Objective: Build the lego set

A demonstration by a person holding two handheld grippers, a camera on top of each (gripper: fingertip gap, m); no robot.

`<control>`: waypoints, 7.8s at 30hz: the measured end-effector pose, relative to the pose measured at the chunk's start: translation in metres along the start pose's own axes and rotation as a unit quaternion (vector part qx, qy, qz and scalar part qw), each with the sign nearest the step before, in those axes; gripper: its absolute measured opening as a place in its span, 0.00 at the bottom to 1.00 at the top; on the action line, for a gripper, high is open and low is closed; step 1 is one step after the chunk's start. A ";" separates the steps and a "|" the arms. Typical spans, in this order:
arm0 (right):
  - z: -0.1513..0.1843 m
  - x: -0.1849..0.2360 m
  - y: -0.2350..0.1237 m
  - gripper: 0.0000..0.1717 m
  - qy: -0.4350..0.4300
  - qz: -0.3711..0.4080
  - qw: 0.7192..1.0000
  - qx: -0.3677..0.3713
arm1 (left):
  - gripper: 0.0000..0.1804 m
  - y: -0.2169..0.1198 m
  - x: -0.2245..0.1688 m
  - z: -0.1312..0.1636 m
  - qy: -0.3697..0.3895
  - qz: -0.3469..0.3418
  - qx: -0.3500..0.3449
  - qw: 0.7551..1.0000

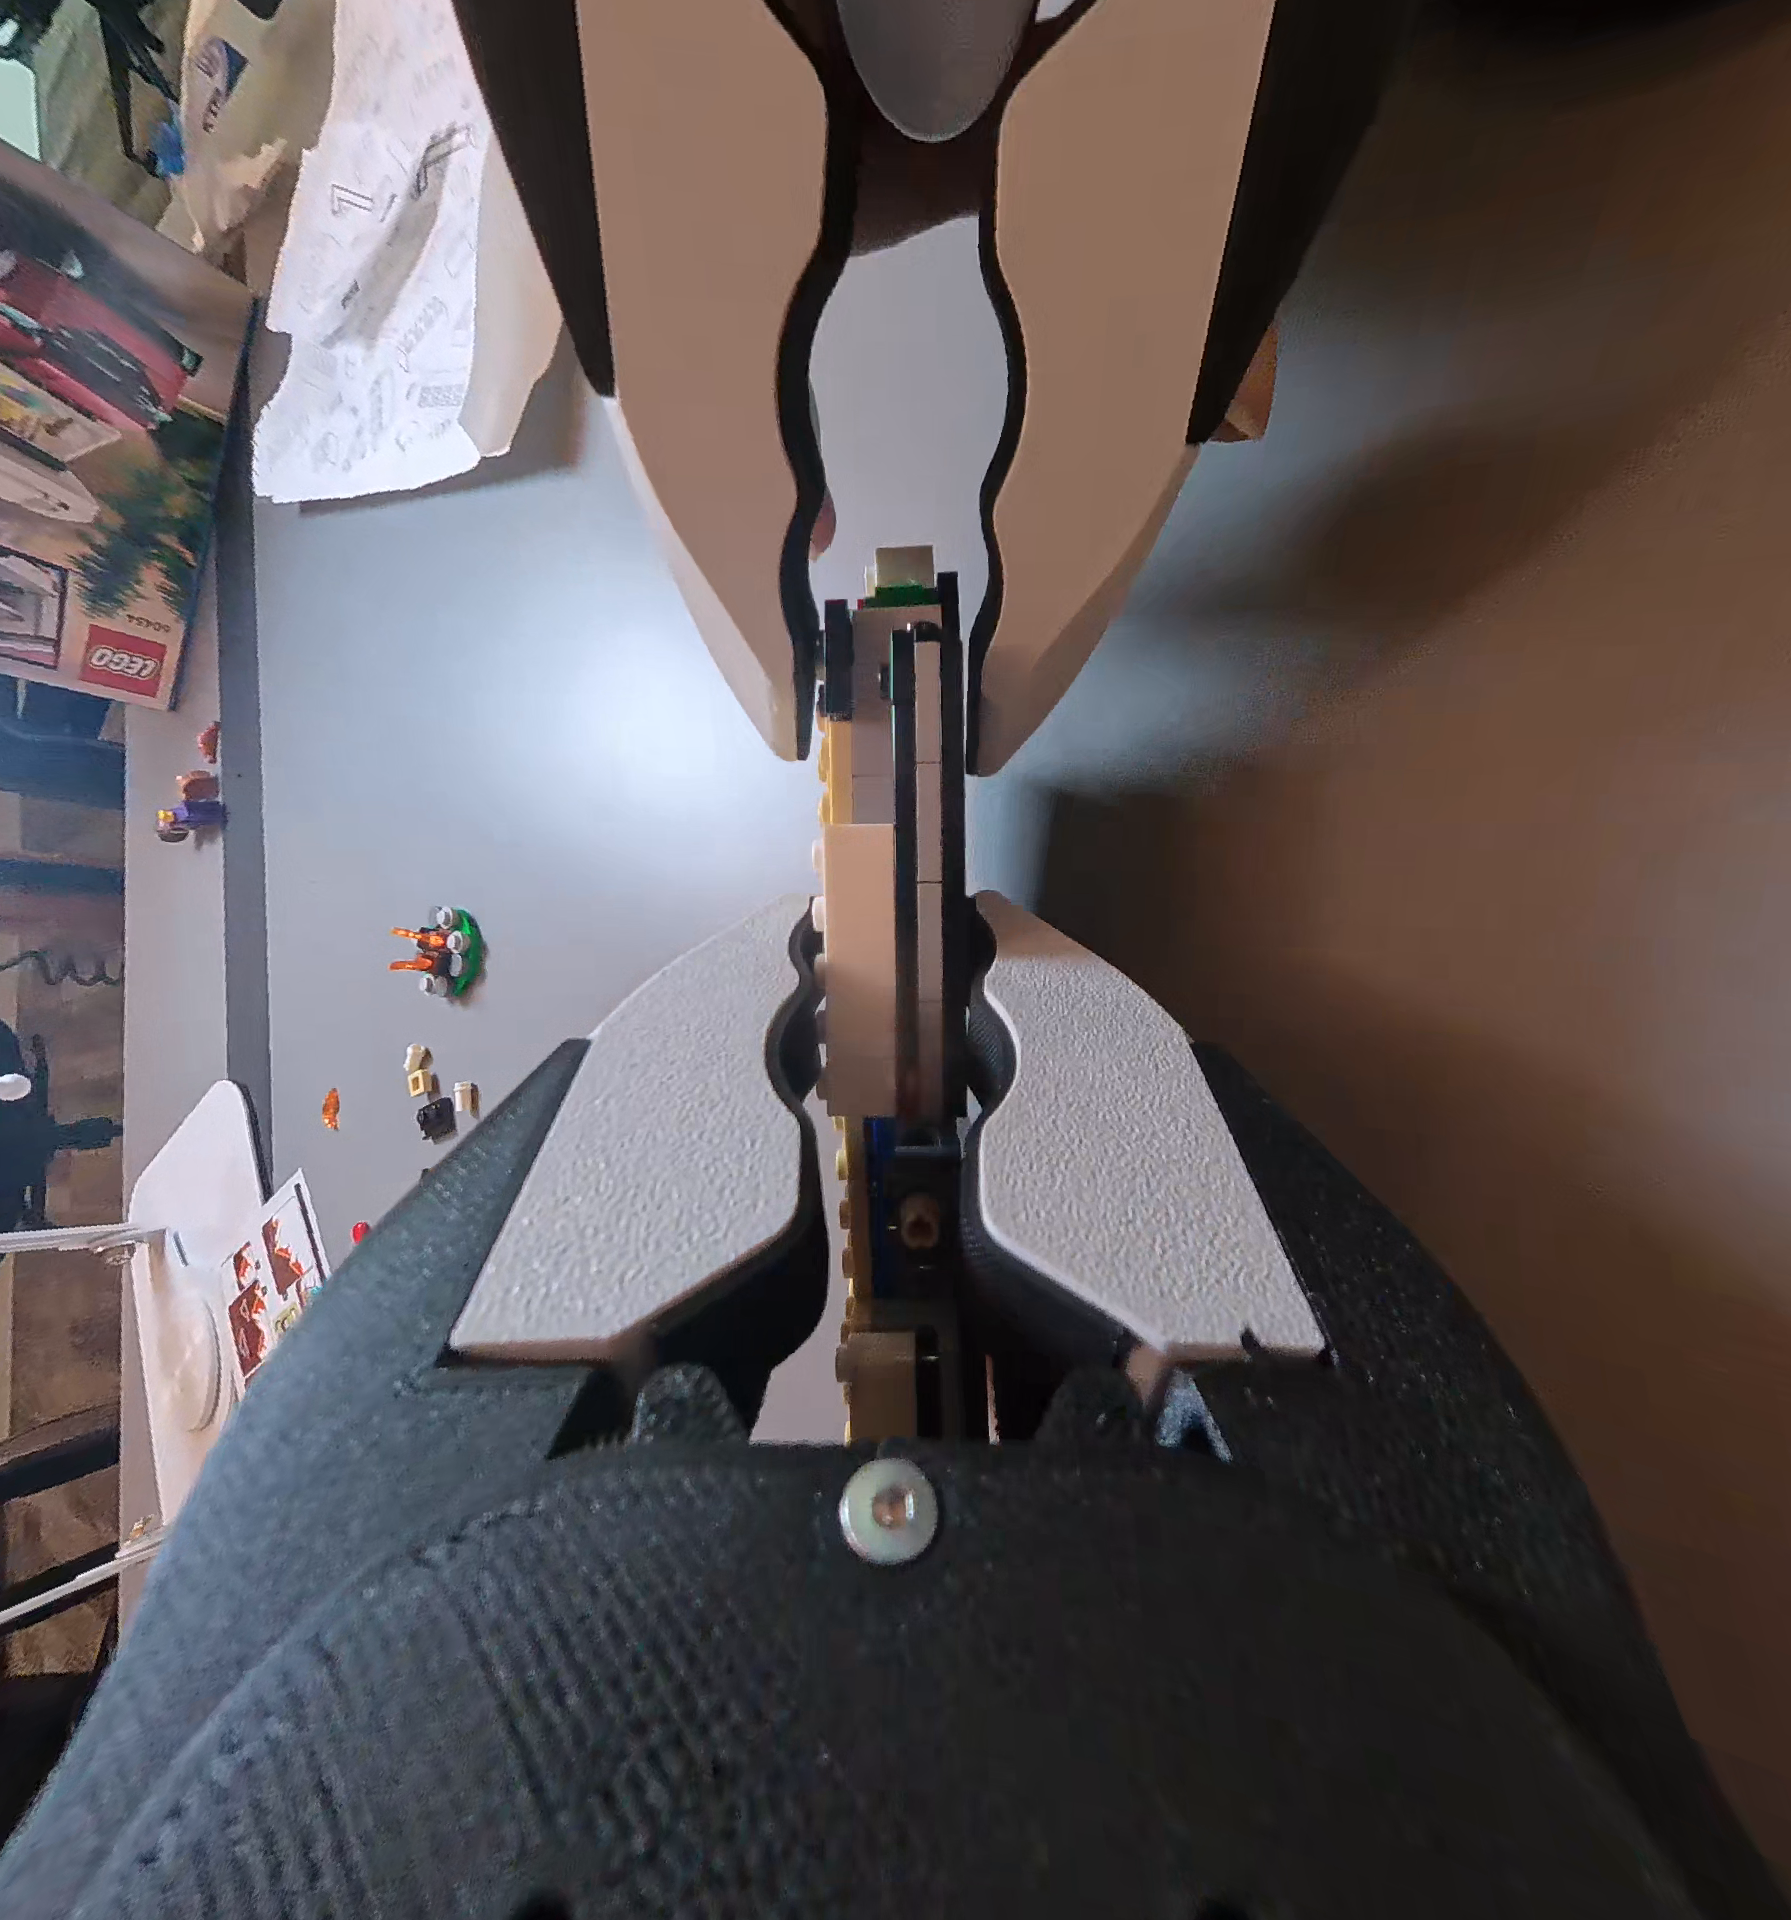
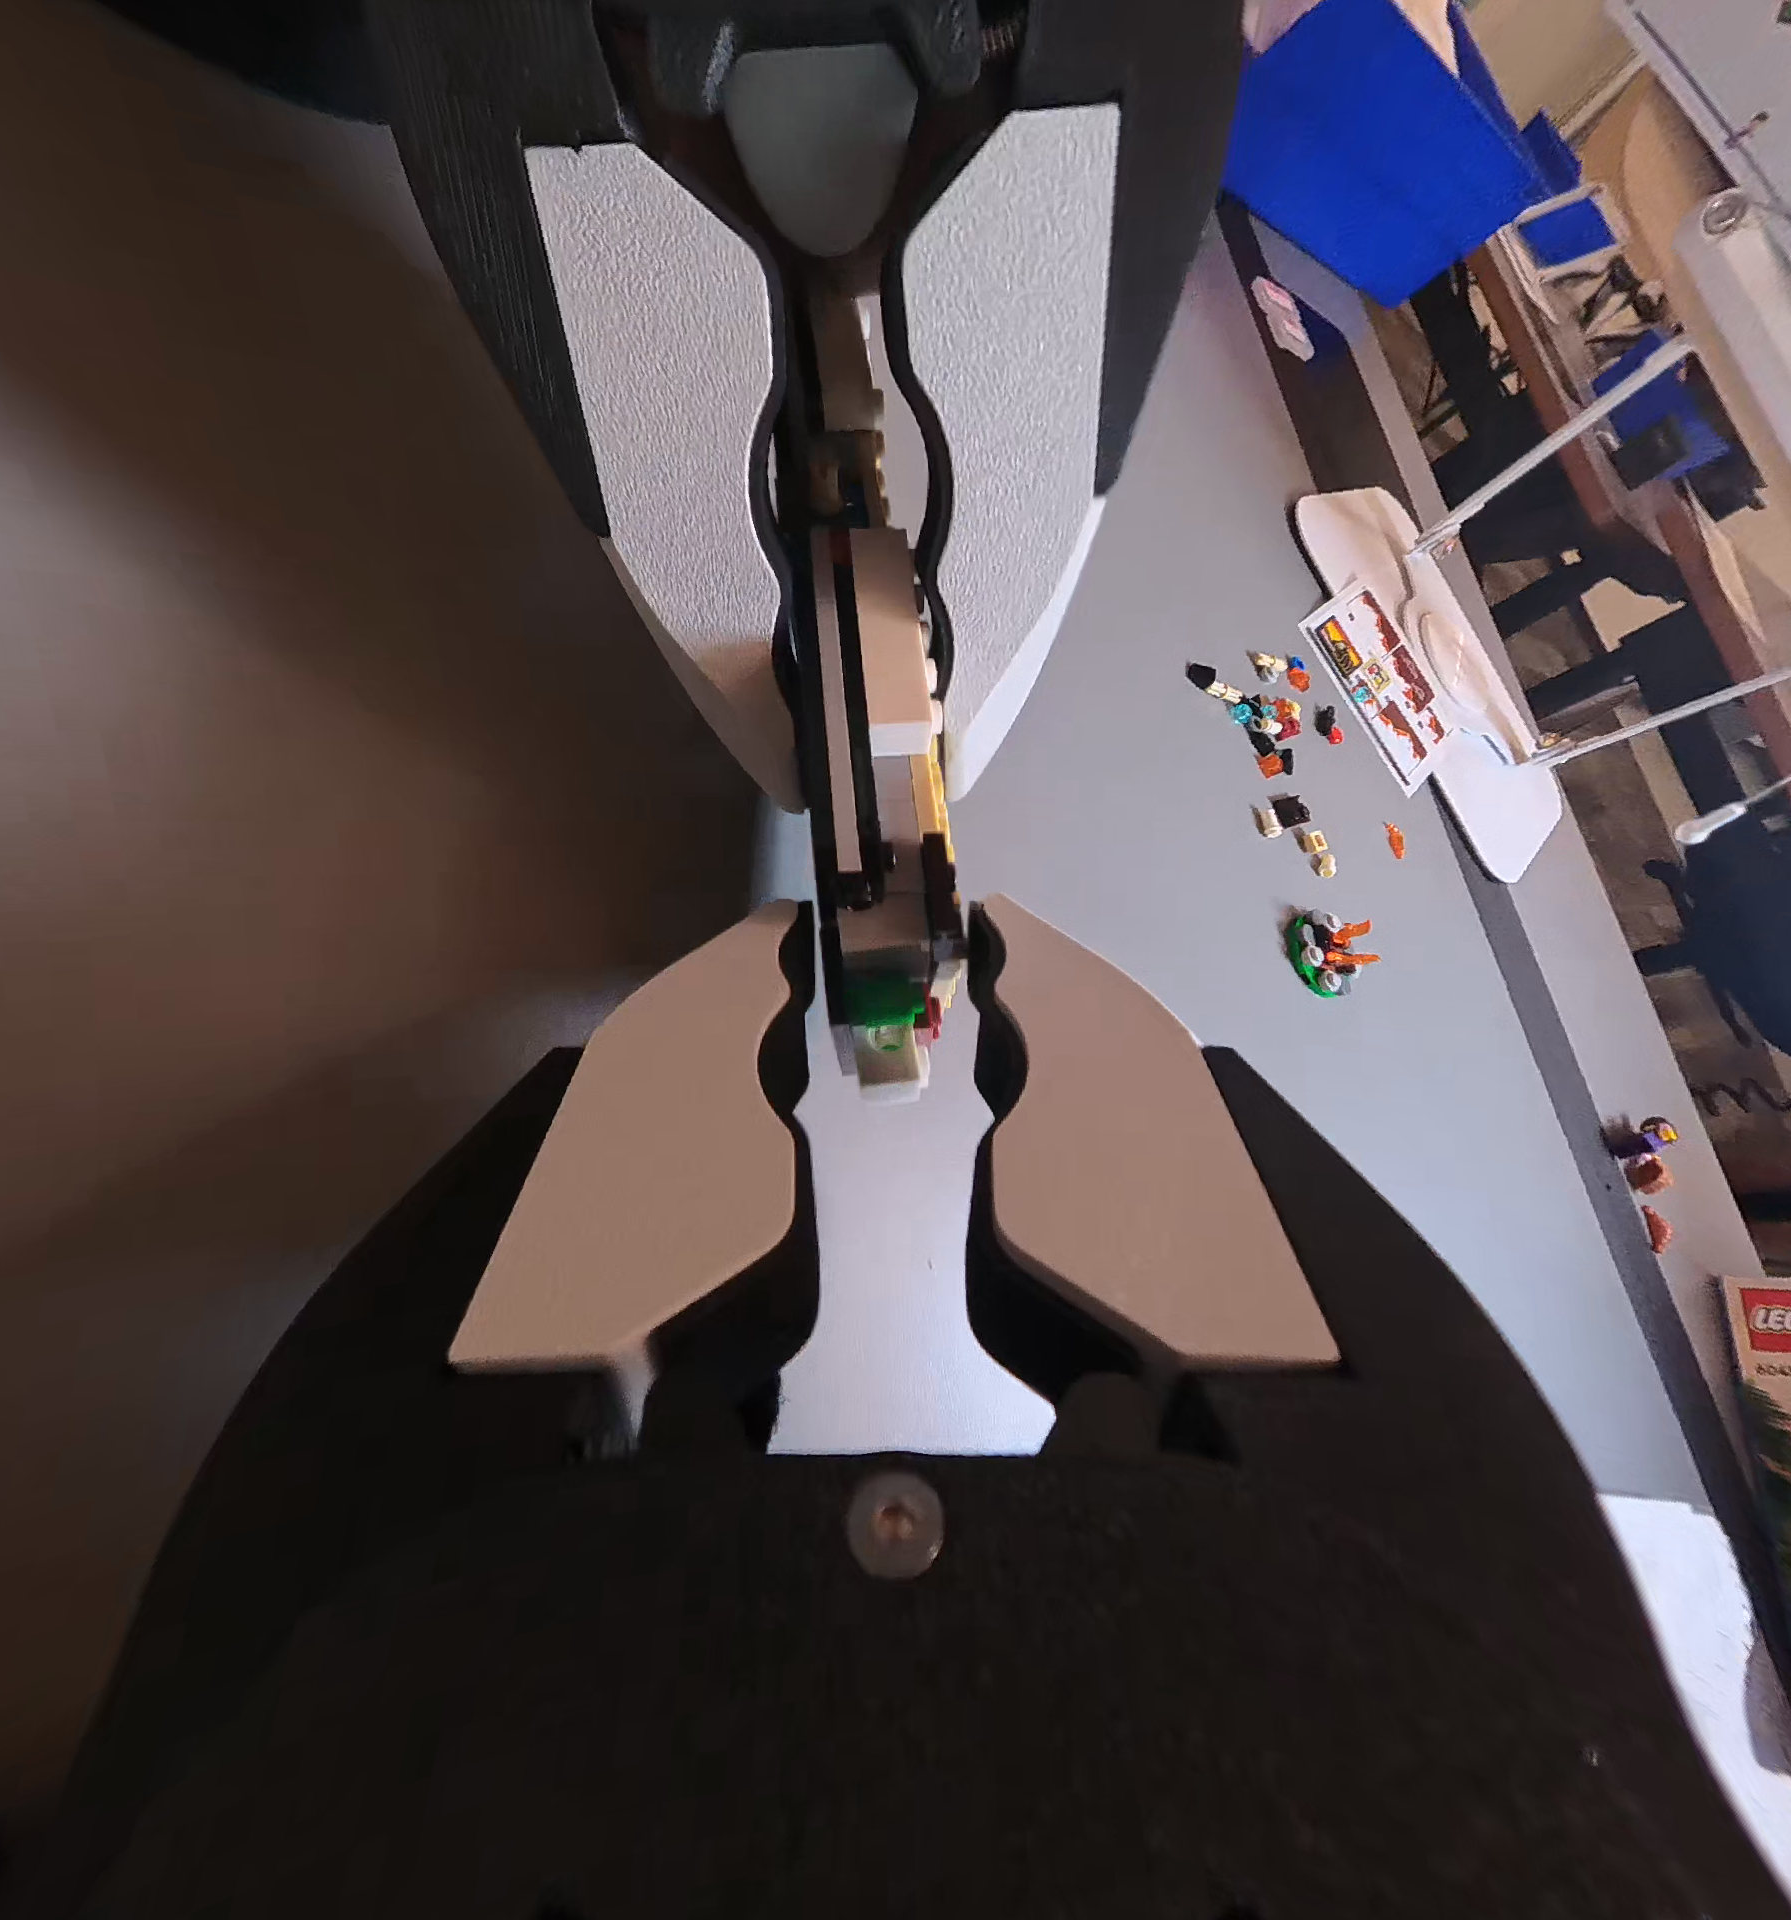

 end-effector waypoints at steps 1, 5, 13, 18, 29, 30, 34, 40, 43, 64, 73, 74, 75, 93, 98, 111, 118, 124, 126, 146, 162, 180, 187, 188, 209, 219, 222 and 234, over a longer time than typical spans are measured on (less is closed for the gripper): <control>0.001 0.000 -0.002 0.16 0.001 -0.001 1.000 -0.012 | 0.13 -0.001 0.000 0.000 0.000 -0.001 -0.005 1.000; -0.001 0.001 -0.003 0.15 -0.010 0.007 0.999 -0.036 | 0.13 -0.003 0.000 -0.002 0.006 -0.008 -0.017 1.000; -0.004 0.010 -0.004 0.14 -0.024 0.003 0.999 -0.047 | 0.13 -0.008 -0.010 0.001 0.019 -0.023 -0.031 0.999; -0.011 0.011 -0.004 0.14 -0.024 -0.004 0.999 -0.041 | 0.13 -0.012 -0.012 0.004 0.013 -0.027 -0.051 0.998; -0.014 0.001 -0.010 0.15 -0.016 -0.005 0.996 -0.087 | 0.13 -0.019 -0.004 0.007 -0.006 -0.032 -0.102 0.994; -0.014 0.001 -0.009 0.15 -0.010 -0.008 0.997 -0.083 | 0.13 -0.018 -0.004 0.008 -0.013 -0.021 -0.098 0.995; -0.015 0.000 -0.009 0.14 0.018 -0.009 0.997 -0.081 | 0.17 -0.016 -0.001 0.009 -0.025 -0.020 -0.094 0.995; -0.020 -0.004 -0.010 0.15 0.015 -0.003 0.998 -0.068 | 0.13 -0.014 0.002 0.010 -0.023 -0.033 -0.098 0.994; -0.024 -0.007 -0.018 0.17 0.020 -0.019 0.995 -0.099 | 0.13 -0.017 0.005 0.009 -0.031 -0.029 -0.110 0.993; -0.027 -0.010 -0.033 0.15 0.106 -0.071 0.985 -0.119 | 0.13 -0.021 0.001 0.005 -0.036 -0.017 -0.116 0.992; -0.031 -0.006 -0.033 0.11 0.082 -0.068 0.989 -0.104 | 0.13 -0.020 -0.003 0.004 -0.039 -0.009 -0.111 0.993; -0.030 -0.005 -0.033 0.11 0.083 -0.064 0.989 -0.103 | 0.13 -0.020 -0.003 0.004 -0.040 -0.008 -0.109 0.993; -0.030 -0.005 -0.033 0.11 0.083 -0.062 0.989 -0.103 | 0.13 -0.020 -0.003 0.004 -0.039 -0.010 -0.109 0.993; -0.037 0.004 -0.046 0.22 0.021 -0.048 0.991 -0.121 | 0.13 -0.029 -0.011 -0.003 -0.002 -0.048 -0.191 0.981; -0.040 0.006 -0.042 0.14 -0.011 -0.039 0.991 -0.128 | 0.13 -0.029 -0.011 -0.003 -0.011 -0.038 -0.206 0.978; -0.047 0.006 -0.039 0.14 -0.017 -0.030 0.996 -0.082 | 0.14 -0.025 -0.005 0.004 -0.044 0.004 -0.216 0.975; -0.049 0.011 -0.033 0.13 -0.045 -0.017 0.996 -0.078 | 0.13 -0.026 -0.012 -0.006 0.042 -0.064 -0.175 0.982; -0.052 0.017 -0.032 0.13 -0.045 -0.008 0.996 -0.081 | 0.13 -0.029 -0.013 -0.005 0.032 -0.041 -0.175 0.983; -0.054 0.017 -0.031 0.13 -0.041 -0.008 0.996 -0.079 | 0.13 -0.029 -0.012 -0.003 0.025 -0.035 -0.185 0.982; -0.053 0.011 -0.031 0.25 -0.011 0.014 0.993 -0.114 | 0.14 -0.039 -0.011 -0.005 0.045 -0.078 -0.229 0.969; -0.058 0.015 -0.030 0.13 -0.022 -0.022 0.992 -0.124 | 0.13 -0.040 -0.012 -0.008 0.024 -0.047 -0.235 0.971; -0.045 0.016 -0.034 0.14 -0.036 0.000 0.982 -0.185 | 0.13 -0.024 -0.013 0.006 0.043 -0.078 -0.202 0.975; -0.045 0.015 -0.030 0.14 -0.022 -0.023 0.983 -0.182 | 0.13 -0.026 -0.013 0.004 0.044 -0.065 -0.176 0.981; -0.044 0.014 -0.029 0.16 -0.021 -0.021 0.984 -0.175 | 0.13 -0.027 -0.013 0.003 0.037 -0.061 -0.178 0.981; -0.038 0.002 -0.009 0.14 0.009 -0.065 0.978 -0.198 | 0.25 -0.034 -0.004 0.010 -0.033 -0.054 -0.242 0.968; -0.038 0.007 -0.010 0.13 -0.006 -0.076 0.978 -0.193 | 0.14 -0.030 -0.016 0.011 -0.014 -0.024 -0.239 0.971; -0.038 0.008 -0.009 0.14 0.000 -0.082 0.977 -0.199 | 0.13 -0.030 -0.017 0.012 -0.022 -0.017 -0.234 0.972; -0.040 0.012 -0.012 0.14 -0.003 -0.092 0.976 -0.198 | 0.13 -0.033 -0.019 0.008 -0.011 0.005 -0.232 0.973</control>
Point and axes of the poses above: each gripper's, where its closed fingertips meet, y out along the fingers, z out of its underside, x = y × z across the jaws, the point moved 9 cm from there along -y, back along the fingers, and after that the axes turned 3 degrees about y, right-handed, at the moved point
